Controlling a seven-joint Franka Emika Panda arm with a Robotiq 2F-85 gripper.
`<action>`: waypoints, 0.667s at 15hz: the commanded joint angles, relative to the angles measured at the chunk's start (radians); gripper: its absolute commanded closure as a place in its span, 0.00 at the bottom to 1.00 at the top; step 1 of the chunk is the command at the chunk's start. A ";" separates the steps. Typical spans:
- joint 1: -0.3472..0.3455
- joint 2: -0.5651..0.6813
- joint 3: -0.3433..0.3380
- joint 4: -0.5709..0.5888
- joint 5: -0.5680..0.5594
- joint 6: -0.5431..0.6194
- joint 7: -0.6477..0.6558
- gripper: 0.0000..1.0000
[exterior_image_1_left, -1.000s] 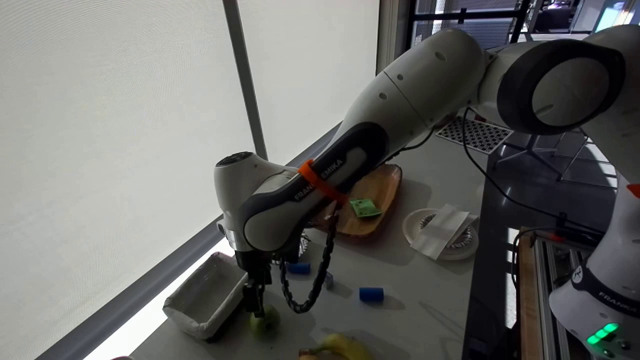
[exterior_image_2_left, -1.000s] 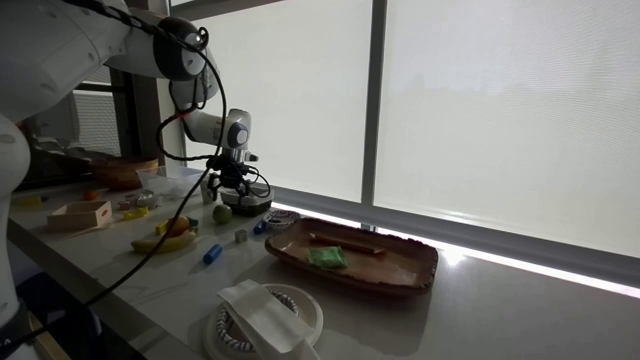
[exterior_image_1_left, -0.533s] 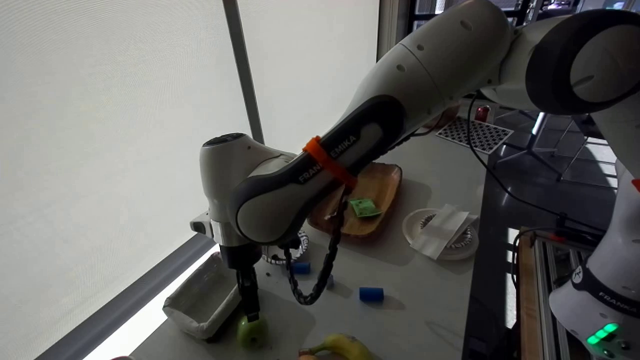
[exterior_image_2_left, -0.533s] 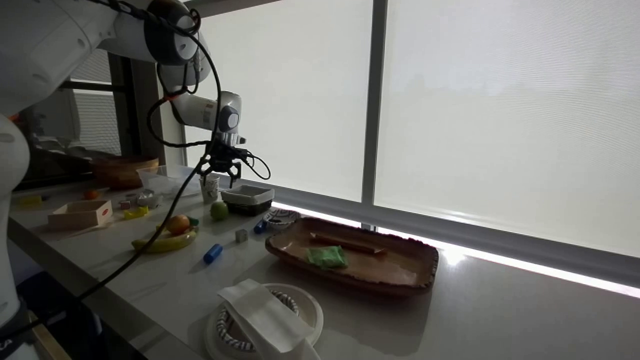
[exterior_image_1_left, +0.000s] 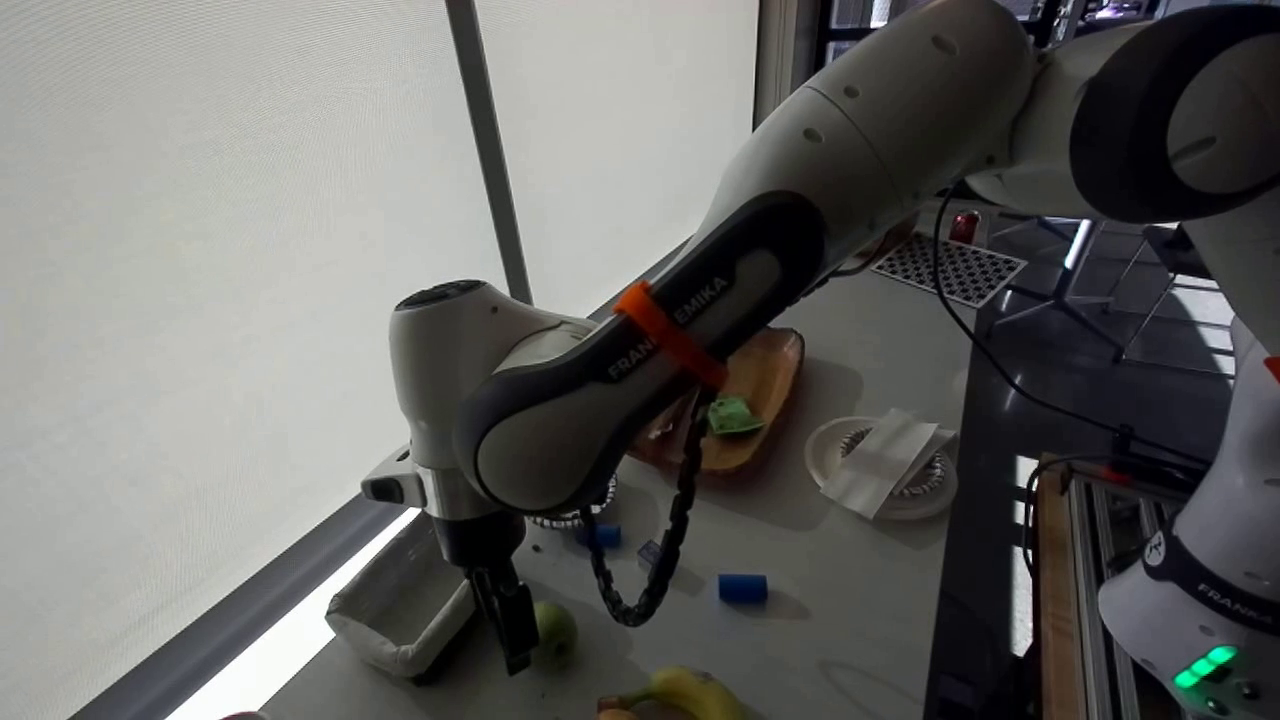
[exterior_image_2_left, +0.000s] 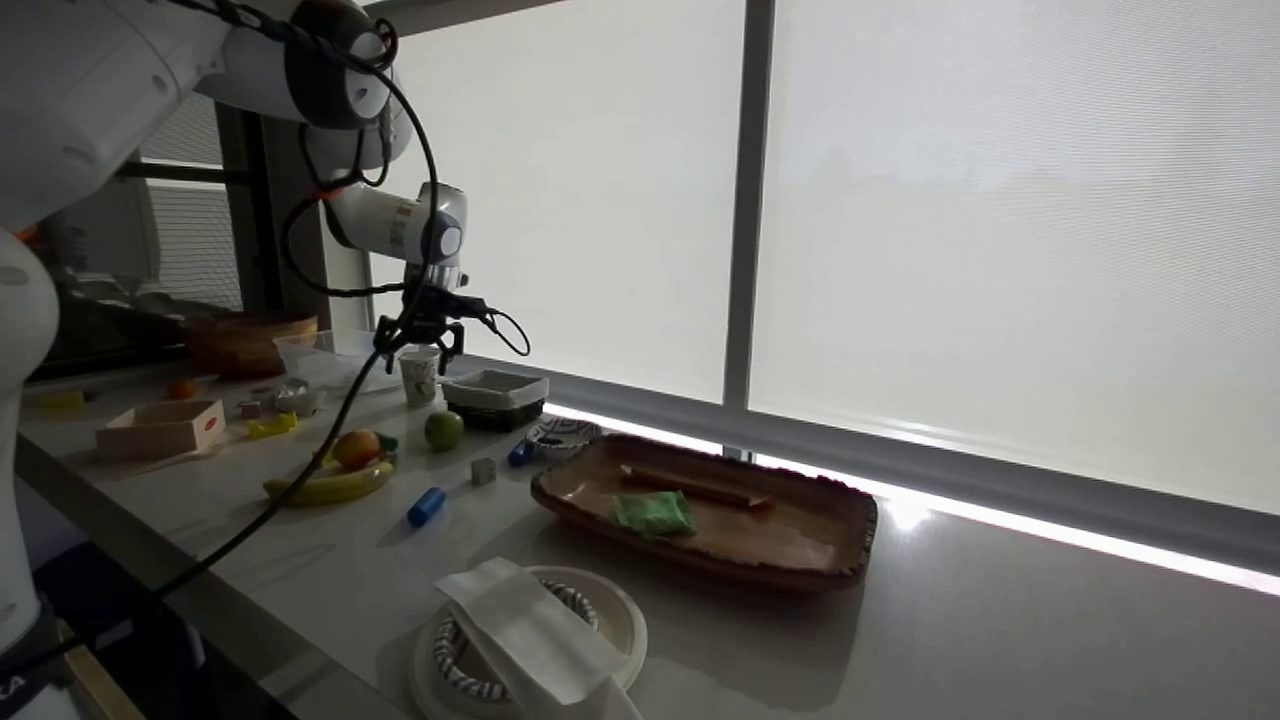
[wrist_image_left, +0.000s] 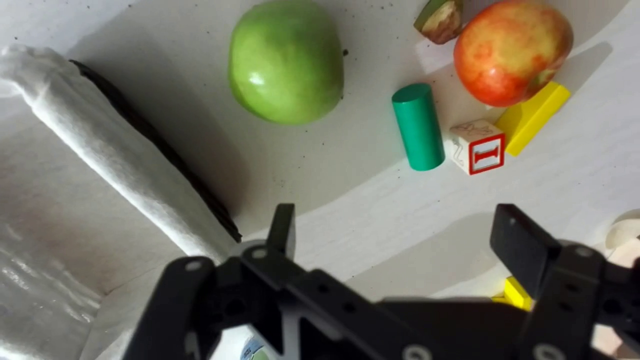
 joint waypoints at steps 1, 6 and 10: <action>0.008 0.035 0.003 0.036 -0.007 -0.023 -0.044 0.00; 0.031 0.124 0.038 0.061 -0.016 -0.008 -0.250 0.00; 0.065 0.133 0.032 0.040 -0.017 -0.038 -0.263 0.00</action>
